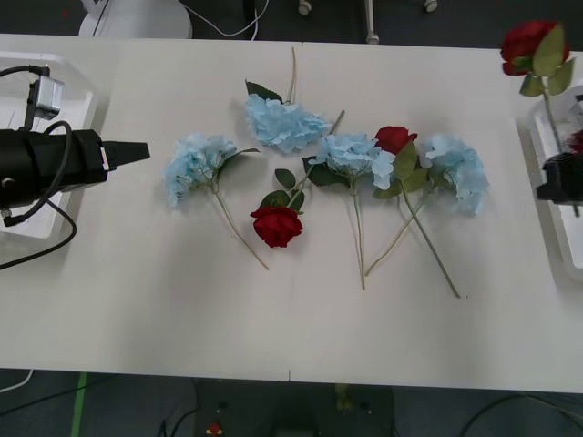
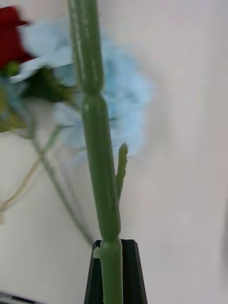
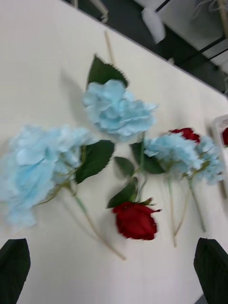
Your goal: Put the red flowers into the right box and the blue flowers into the left box
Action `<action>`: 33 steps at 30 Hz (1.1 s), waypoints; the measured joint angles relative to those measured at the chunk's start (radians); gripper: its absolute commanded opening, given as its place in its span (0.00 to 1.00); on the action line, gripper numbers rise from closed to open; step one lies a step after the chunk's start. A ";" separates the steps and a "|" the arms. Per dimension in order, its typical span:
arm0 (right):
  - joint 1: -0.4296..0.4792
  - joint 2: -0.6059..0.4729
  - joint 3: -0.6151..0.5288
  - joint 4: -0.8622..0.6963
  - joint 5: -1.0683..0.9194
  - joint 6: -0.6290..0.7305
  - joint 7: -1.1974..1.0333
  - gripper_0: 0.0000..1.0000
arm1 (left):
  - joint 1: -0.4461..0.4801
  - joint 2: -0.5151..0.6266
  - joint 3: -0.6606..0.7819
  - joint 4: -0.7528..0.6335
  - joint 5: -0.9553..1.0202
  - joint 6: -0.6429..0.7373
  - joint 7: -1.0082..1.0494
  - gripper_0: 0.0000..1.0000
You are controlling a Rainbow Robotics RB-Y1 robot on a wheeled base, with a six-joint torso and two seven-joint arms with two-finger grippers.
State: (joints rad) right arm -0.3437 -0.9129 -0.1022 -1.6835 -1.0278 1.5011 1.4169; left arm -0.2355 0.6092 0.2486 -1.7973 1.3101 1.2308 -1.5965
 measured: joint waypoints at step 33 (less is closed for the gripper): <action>-0.034 -0.008 -0.032 0.547 0.602 -0.274 0.254 0.00 | -0.354 -0.239 -0.592 0.418 -0.955 -0.068 0.810 0.99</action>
State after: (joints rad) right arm -0.3773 -0.9206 -0.1339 -1.1365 -0.4263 1.2273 1.6709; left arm -0.5891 0.3697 -0.3432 -1.3792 0.3549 1.1632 -0.7861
